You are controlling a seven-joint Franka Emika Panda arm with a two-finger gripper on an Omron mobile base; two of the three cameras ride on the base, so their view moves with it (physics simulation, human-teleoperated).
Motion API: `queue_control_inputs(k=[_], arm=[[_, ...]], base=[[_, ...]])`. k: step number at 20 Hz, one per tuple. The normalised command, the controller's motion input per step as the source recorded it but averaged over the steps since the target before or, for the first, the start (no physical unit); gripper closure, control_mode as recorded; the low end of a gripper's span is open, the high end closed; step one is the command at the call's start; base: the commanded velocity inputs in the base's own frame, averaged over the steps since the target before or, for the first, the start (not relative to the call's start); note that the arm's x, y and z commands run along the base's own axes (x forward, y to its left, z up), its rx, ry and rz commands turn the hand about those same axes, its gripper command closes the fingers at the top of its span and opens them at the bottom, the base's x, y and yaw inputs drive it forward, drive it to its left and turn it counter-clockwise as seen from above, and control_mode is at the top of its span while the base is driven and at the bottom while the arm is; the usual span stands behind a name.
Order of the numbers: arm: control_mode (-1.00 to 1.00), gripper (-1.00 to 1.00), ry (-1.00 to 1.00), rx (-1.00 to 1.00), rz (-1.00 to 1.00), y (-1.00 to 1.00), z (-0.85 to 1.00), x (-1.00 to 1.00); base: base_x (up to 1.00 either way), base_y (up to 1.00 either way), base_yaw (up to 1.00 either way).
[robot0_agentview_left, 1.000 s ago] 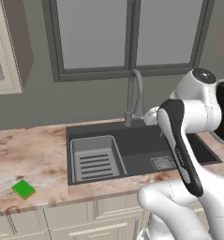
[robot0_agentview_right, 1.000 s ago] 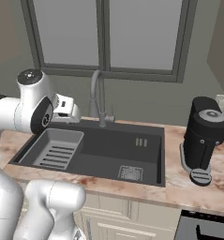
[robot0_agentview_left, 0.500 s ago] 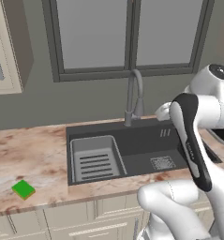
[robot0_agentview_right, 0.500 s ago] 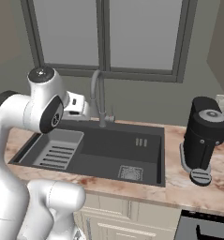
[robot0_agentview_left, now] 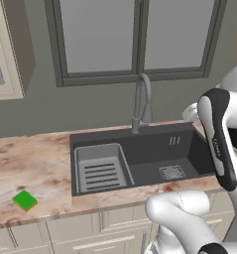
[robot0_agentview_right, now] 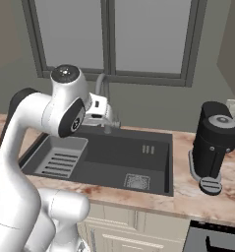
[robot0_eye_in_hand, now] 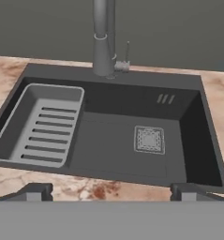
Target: Soak the sponge with water for a few seconds and then drop it inside the sink.
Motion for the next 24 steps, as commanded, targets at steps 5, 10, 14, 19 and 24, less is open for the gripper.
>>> queue_control_inputs(k=[5,10,14,19,24], arm=[[-1.0,-1.0,-0.04,0.0,0.0,-0.36,0.0,0.0],[-1.0,-1.0,-0.14,0.0,0.0,-0.2,-0.03,0.0],[-1.0,-1.0,-0.21,0.0,0.0,-0.09,-0.07,0.04],[-1.0,-1.0,-0.29,0.0,0.0,-0.01,-0.09,0.13],[-1.0,-1.0,-0.27,0.0,0.0,-0.02,-0.03,0.14]], base=[[0.0,0.0,0.0],[0.0,0.0,0.0],[0.0,0.0,0.0],[0.0,0.0,0.0],[0.0,0.0,0.0]])
